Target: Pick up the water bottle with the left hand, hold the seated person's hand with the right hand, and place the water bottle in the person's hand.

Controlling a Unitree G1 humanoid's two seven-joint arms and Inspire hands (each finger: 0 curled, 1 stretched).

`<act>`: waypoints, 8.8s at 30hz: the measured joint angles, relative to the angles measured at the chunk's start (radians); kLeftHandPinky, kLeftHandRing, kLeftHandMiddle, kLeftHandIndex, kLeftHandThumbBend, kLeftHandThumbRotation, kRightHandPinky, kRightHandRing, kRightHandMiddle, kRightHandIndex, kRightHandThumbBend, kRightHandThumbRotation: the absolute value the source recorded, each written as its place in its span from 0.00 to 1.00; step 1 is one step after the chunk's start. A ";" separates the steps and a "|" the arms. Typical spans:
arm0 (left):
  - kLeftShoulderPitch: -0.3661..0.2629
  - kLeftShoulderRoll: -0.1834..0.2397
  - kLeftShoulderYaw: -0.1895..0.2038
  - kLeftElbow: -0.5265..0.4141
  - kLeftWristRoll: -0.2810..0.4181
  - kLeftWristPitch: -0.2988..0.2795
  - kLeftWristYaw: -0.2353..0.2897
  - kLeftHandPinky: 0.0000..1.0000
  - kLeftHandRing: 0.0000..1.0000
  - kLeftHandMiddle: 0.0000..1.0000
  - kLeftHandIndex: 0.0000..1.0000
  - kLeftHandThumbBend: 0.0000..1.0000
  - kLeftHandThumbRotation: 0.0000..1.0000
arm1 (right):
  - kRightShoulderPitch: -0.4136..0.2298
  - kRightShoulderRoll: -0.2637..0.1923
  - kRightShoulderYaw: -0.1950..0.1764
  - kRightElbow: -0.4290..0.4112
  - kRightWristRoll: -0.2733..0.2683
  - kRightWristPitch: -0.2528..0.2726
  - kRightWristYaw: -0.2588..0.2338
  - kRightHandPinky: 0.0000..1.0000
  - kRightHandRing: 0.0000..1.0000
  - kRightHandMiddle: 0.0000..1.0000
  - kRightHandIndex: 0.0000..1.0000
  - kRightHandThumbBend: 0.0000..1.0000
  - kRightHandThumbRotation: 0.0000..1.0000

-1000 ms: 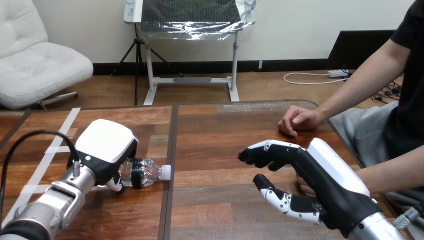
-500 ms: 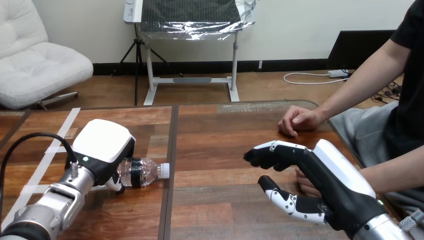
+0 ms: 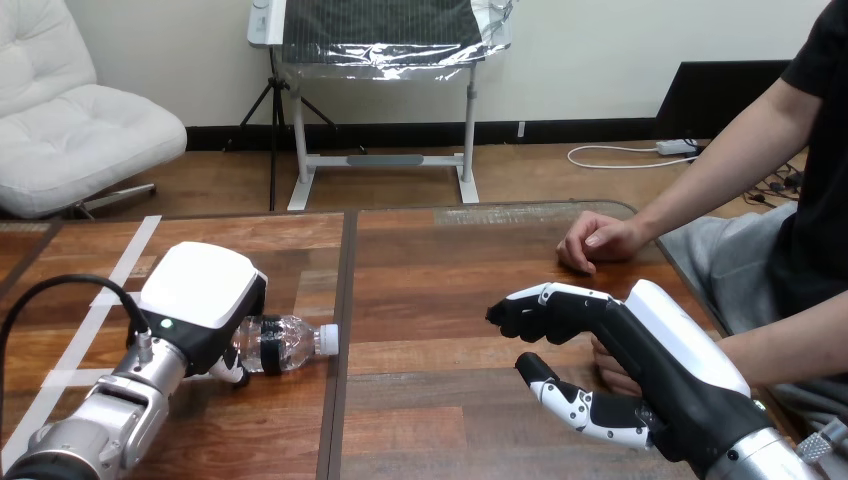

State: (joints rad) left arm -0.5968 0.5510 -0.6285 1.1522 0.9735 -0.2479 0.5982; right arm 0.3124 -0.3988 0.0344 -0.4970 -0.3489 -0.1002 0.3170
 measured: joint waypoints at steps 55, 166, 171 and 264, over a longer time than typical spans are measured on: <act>0.328 -0.141 0.332 -0.224 -0.534 -0.312 -0.040 0.46 0.48 0.51 0.52 0.61 0.00 | -0.005 0.000 0.004 -0.001 -0.003 0.021 0.001 0.69 0.71 0.71 0.70 0.26 0.00; 0.572 -0.605 0.653 -0.561 -0.801 -0.533 -0.208 0.46 0.45 0.45 0.50 0.60 0.00 | -0.196 -0.282 -0.092 0.353 -0.245 0.080 0.000 0.81 0.87 0.88 0.85 0.76 0.00; 0.582 -0.605 0.648 -0.576 -0.801 -0.526 -0.212 0.46 0.44 0.45 0.50 0.60 0.00 | -0.212 -0.299 -0.090 0.402 -0.264 0.078 -0.006 0.80 0.87 0.88 0.85 0.78 0.00; 0.644 -0.605 0.640 -0.681 -0.806 -0.427 -0.255 0.44 0.43 0.44 0.50 0.61 0.00 | -0.702 -0.432 0.327 0.940 -0.671 0.119 0.180 0.72 0.76 0.79 0.81 0.68 0.11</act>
State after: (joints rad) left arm 0.0468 -0.0537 0.0111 0.4710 0.1679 -0.6748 0.3427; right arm -0.3895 -0.8304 0.3618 0.4434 -1.0198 0.0188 0.4967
